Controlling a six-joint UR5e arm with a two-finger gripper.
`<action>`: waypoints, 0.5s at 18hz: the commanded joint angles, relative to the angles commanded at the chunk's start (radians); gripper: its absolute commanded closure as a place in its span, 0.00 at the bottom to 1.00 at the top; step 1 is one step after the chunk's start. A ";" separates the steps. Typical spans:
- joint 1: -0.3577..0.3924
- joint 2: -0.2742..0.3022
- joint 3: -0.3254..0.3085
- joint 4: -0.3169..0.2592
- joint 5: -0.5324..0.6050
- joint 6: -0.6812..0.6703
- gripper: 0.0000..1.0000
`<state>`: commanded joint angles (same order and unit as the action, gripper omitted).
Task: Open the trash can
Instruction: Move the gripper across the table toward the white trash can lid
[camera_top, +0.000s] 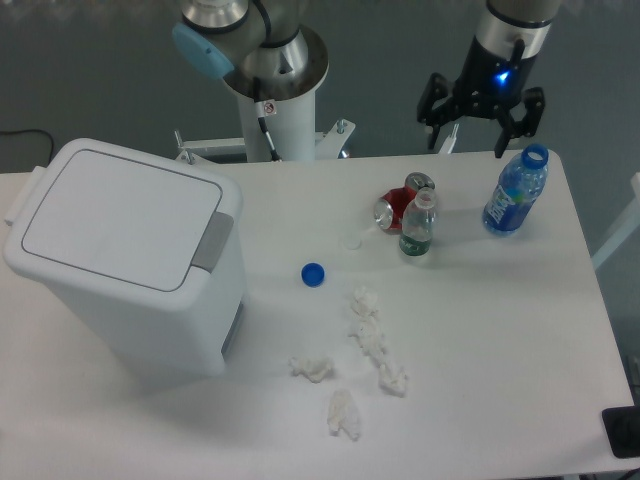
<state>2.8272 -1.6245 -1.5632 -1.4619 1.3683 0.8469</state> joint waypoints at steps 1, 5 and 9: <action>-0.015 -0.005 0.006 -0.003 0.000 -0.006 0.04; -0.052 -0.040 0.069 -0.075 0.000 -0.037 0.43; -0.095 -0.052 0.091 -0.084 -0.002 -0.101 0.87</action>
<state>2.7321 -1.6766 -1.4727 -1.5463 1.3668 0.7457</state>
